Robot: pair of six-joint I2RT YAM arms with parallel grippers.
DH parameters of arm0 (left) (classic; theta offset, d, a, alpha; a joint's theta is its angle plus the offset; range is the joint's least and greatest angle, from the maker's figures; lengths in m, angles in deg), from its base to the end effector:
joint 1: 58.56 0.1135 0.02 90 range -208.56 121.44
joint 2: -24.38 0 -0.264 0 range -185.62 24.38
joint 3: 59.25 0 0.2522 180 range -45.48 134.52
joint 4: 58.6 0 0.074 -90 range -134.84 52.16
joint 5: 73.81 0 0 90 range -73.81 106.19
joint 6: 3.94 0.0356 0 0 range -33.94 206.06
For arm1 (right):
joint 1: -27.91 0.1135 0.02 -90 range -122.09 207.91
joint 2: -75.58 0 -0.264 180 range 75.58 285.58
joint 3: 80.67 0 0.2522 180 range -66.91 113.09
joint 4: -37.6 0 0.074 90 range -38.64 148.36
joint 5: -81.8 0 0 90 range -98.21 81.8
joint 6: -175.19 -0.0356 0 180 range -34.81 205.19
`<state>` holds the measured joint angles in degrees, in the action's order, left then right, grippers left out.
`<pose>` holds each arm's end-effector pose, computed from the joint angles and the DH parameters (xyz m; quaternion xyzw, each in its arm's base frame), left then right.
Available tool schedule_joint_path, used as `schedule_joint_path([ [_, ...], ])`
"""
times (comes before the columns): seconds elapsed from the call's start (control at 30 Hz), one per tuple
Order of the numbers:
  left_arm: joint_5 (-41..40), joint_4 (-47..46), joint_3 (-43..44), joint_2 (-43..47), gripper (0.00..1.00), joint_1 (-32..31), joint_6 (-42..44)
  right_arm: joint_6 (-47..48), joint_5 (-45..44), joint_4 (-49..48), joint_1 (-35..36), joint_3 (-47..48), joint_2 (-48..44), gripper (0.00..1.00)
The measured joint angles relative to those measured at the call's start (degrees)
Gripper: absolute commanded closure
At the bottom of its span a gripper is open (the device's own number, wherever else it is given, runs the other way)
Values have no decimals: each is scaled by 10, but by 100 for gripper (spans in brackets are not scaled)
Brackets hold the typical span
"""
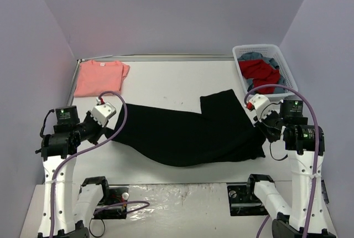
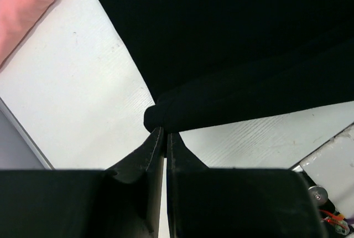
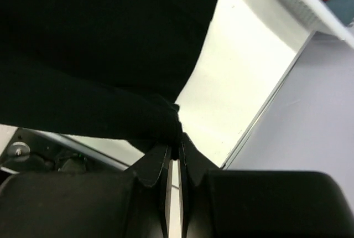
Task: Fold and stack the t-shirts
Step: Fold the flattened tshirt in 1/3 of the way
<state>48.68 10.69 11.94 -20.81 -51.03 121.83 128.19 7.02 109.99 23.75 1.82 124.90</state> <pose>0.1377 -0.0011 0.3400 0.3226 0.8277 -0.0983 0.4485 0.1433 -0.0010 0.3832 -0.3513 0.8256 -0.0604 0.4374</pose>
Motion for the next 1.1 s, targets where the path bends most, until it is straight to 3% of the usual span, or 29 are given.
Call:
schedule_joint_path([
  [0.43,13,36,-9,-23,98,0,50,36,-4,33,0,-38,19,100],
  [0.67,19,-19,-39,-78,98,0,11,14,-3,-35,0,-39,111,100],
  [0.8,41,-43,43,-226,98,0,-32,-26,17,-82,0,78,286,100],
  [0.93,68,-74,205,-433,98,0,-77,-71,33,-138,9,266,486,100],
  [1.1,70,-80,427,-612,98,0,-138,-126,12,-142,29,528,669,100],
])
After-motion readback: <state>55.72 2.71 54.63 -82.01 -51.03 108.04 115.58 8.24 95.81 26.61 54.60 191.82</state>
